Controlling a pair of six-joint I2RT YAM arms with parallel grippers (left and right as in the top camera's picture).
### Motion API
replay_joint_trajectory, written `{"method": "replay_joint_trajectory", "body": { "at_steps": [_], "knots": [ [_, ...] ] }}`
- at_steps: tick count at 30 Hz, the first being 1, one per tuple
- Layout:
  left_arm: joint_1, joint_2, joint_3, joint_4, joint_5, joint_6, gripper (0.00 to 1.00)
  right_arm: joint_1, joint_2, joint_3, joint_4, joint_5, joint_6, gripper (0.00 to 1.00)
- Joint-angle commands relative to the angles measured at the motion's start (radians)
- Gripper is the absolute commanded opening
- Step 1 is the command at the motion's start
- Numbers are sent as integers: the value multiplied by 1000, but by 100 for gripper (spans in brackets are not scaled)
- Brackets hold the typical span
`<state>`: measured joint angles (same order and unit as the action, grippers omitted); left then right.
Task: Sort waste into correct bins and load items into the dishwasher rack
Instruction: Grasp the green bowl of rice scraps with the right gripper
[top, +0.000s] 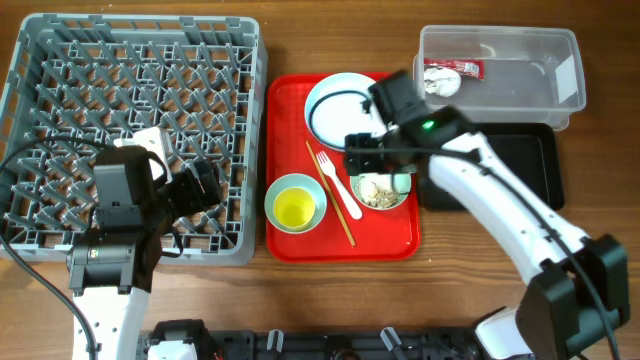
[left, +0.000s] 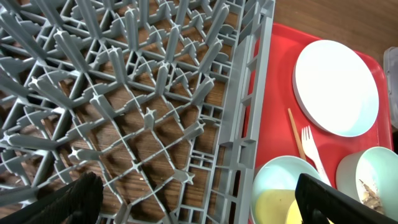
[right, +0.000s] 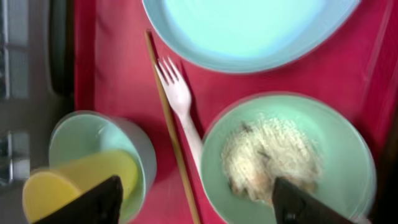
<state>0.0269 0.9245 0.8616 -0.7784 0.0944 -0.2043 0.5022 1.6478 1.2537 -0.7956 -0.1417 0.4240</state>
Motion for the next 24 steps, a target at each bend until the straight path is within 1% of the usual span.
{"method": "replay_joint_trajectory", "body": {
  "at_steps": [1, 2, 4, 8, 10, 12, 13, 14, 15, 18, 20, 22, 24],
  "knots": [
    [-5, 2, 19, 2, -10, -10, 100, 46, 33, -68, 111, 76, 77, 71],
    [-5, 2, 19, 2, -10, -10, 100, 53, 48, -79, 135, 80, 92, 68],
    [-5, 2, 19, 2, -10, -10, 100, 65, 87, -84, 151, 118, 180, 68],
    [-5, 2, 19, 2, -10, -10, 100, 68, 164, -84, 197, 116, 214, 68],
    [-5, 2, 19, 2, -10, -10, 100, 68, 185, -84, 212, 115, 235, 65],
    [-5, 2, 19, 2, -10, -10, 100, 68, 203, -84, 219, 118, 247, 54],
    [-5, 2, 19, 2, -10, -10, 100, 68, 206, -84, 215, 119, 261, 53],
    [-5, 2, 19, 2, -10, -10, 100, 68, 211, -84, 211, 119, 272, 49],
    [-5, 2, 19, 2, -10, -10, 100, 68, 213, -84, 208, 119, 287, 47],
    [-5, 2, 19, 2, -10, -10, 100, 68, 214, -84, 207, 119, 313, 35],
    [-5, 2, 19, 2, -10, -10, 100, 68, 214, -84, 183, 124, 331, 26],
    [-5, 2, 19, 2, -10, -10, 100, 68, 215, -84, 153, 143, 365, 26],
    [-5, 2, 19, 2, -10, -10, 100, 68, 219, -84, 147, 141, 364, 26]
  ]
}}
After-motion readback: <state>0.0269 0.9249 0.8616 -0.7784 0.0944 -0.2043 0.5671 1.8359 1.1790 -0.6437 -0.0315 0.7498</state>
